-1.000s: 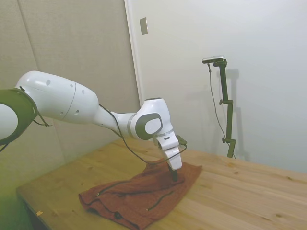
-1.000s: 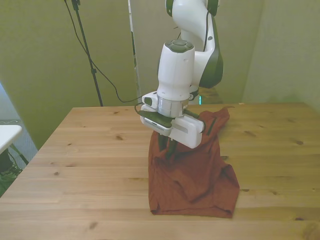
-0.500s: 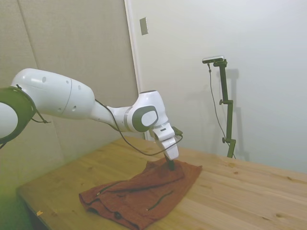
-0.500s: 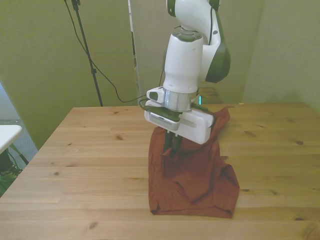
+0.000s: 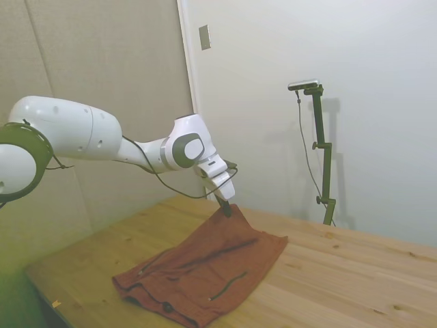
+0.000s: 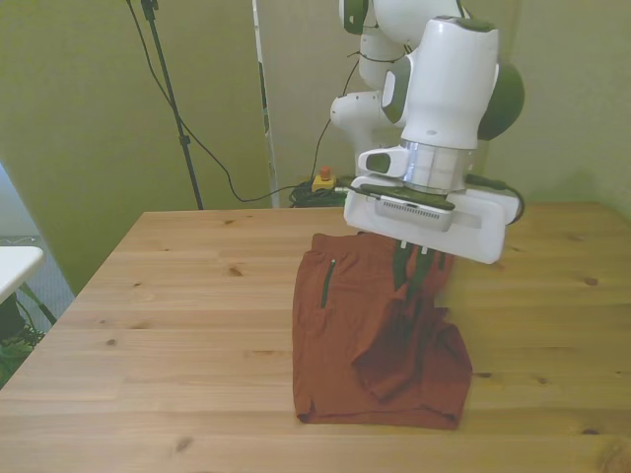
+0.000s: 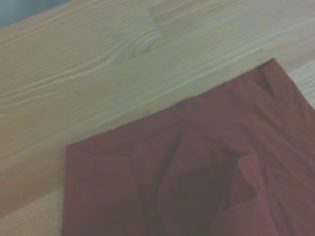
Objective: Unfold the shorts
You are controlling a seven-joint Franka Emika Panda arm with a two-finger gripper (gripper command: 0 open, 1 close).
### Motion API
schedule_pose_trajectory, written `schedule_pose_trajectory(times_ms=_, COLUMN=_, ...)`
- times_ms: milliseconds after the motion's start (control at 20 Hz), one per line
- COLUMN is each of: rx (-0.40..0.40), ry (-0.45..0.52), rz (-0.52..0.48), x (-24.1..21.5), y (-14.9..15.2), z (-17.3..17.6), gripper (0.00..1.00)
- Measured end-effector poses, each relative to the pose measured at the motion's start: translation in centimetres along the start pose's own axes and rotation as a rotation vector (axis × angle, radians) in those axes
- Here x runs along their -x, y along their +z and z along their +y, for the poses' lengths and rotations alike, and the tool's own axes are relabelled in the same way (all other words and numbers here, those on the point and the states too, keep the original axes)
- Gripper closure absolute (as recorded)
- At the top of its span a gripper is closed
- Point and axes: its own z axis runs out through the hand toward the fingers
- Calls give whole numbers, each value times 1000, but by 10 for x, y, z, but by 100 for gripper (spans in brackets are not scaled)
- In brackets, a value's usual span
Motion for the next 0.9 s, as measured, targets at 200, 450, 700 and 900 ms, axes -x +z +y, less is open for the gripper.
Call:
schedule_pose_trajectory(times_ms=200, rx=-6, ry=-25, rz=-5, x=22, y=12, z=-26, gripper=100)
schedule_pose_trajectory(times_ms=450, rx=-13, ry=-61, rz=-9, x=52, y=18, z=-53, gripper=100)
schedule_pose_trajectory(times_ms=700, rx=-23, ry=-91, rz=-15, x=74, y=18, z=-67, gripper=100)
schedule_pose_trajectory(times_ms=900, rx=-38, ry=-121, rz=-25, x=96, y=12, z=-73, gripper=100)
